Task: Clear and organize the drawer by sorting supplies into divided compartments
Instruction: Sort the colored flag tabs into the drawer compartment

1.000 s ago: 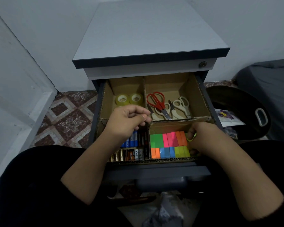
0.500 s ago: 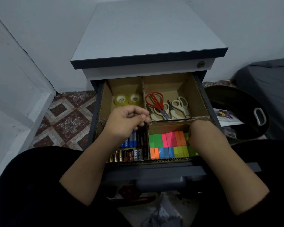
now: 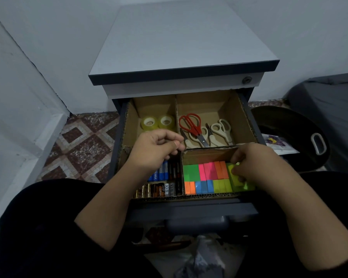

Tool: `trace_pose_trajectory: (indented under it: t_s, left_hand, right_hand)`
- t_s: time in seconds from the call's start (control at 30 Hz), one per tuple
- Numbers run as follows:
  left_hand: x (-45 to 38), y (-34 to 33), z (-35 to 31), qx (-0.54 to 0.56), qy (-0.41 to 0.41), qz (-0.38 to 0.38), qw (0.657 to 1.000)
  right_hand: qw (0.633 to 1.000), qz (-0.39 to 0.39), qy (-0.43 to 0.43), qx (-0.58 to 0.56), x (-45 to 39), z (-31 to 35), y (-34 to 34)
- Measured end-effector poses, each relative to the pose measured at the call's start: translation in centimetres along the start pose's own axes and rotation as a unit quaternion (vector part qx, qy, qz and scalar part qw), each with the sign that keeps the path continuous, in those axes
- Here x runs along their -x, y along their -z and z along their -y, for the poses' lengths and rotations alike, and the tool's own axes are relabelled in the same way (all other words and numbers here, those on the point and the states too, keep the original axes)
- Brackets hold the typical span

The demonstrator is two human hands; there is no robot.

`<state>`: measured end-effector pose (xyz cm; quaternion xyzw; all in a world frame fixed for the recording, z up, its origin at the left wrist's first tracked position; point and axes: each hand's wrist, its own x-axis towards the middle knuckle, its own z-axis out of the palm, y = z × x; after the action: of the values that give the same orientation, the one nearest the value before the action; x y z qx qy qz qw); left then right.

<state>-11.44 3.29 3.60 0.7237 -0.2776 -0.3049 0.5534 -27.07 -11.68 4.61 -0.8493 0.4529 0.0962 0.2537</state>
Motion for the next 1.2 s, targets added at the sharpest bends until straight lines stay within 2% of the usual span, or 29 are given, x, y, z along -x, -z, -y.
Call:
trace_pose_trajectory:
  t_s: [0.1,0.3,0.67,1.2]
  left_hand:
    - [0.0,-0.1,0.0,-0.003,-0.002,-0.001,1.0]
    - [0.0,0.0,0.0,-0.008,-0.004,0.0,1.0]
    - [-0.1,0.0,0.1,-0.008,-0.002,0.001,1.0]
    - [-0.2,0.0,0.2,0.0,-0.005,0.0,1.0]
  right_hand:
    - [0.995,0.055,-0.012,-0.083,0.3,0.1,0.0]
    - [0.992,0.082,0.0,-0.096,0.5,0.9,-1.2]
    - [0.994,0.072,0.015,-0.082,0.3,1.0,-2.1]
    - [0.996,0.075,0.048,0.009,0.2,0.9,-2.0]
